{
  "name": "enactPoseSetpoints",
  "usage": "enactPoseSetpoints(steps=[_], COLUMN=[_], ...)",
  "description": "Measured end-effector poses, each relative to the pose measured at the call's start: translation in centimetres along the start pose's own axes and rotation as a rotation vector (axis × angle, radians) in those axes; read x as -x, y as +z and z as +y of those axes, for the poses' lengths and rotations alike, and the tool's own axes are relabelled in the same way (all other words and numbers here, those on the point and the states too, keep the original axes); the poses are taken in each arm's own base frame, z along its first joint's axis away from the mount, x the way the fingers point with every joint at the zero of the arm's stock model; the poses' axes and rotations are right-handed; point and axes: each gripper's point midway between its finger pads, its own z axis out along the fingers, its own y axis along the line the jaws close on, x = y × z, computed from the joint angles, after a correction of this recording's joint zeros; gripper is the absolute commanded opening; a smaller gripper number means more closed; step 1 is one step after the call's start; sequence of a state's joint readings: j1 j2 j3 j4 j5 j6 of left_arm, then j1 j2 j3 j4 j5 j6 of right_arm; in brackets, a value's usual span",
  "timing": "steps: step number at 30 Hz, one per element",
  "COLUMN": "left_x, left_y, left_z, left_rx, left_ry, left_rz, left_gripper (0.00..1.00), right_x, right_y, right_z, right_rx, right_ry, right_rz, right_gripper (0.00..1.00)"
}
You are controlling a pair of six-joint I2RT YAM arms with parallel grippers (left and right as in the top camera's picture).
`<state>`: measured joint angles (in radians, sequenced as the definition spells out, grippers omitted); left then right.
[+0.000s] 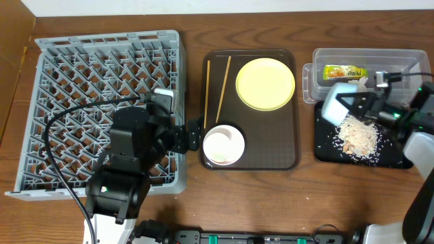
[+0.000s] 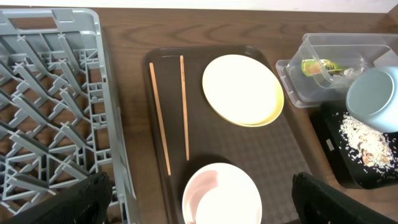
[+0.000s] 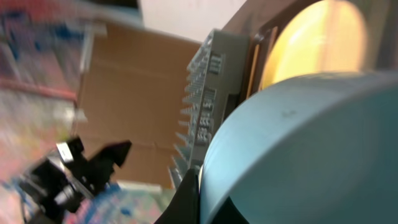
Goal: Sort waste into correct bins and load items into the dishwasher
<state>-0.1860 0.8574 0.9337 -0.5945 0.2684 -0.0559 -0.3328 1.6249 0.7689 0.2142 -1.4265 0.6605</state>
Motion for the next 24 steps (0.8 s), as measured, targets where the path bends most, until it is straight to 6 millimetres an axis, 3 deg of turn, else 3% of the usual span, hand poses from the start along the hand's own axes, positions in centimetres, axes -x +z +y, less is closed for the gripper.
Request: enactPoseSetpoints(steps=[5,9,16,20,21,24], left_x=[0.0,0.0,0.0,0.0,0.0,0.0], left_y=[0.0,0.0,0.0,0.0,0.0,0.0], left_z=[0.0,0.0,0.0,-0.1,-0.1,-0.1], left_rx=[0.0,0.0,0.0,-0.003,-0.004,-0.005], left_ry=[0.0,0.0,0.0,0.0,0.0,0.0], left_rz=[0.0,0.0,0.0,0.0,0.0,0.001], left_gripper=[0.93,0.93,0.93,0.93,0.93,0.93], right_x=[-1.1,-4.2,-14.6,-17.4,-17.6,-17.4], right_y=[3.5,7.1,12.9,14.5,14.7,14.8], right_z=[4.2,6.2,0.5,-2.7,-3.5,-6.0], right_rx=[-0.039,-0.169,-0.575,-0.723,-0.754,-0.839], right_ry=[-0.192,-0.308,-0.542,-0.698,-0.712,-0.732], right_rz=[0.02,0.039,0.285,0.365,0.372,0.377], right_gripper=[0.01,0.01,0.01,0.03,0.06,0.4])
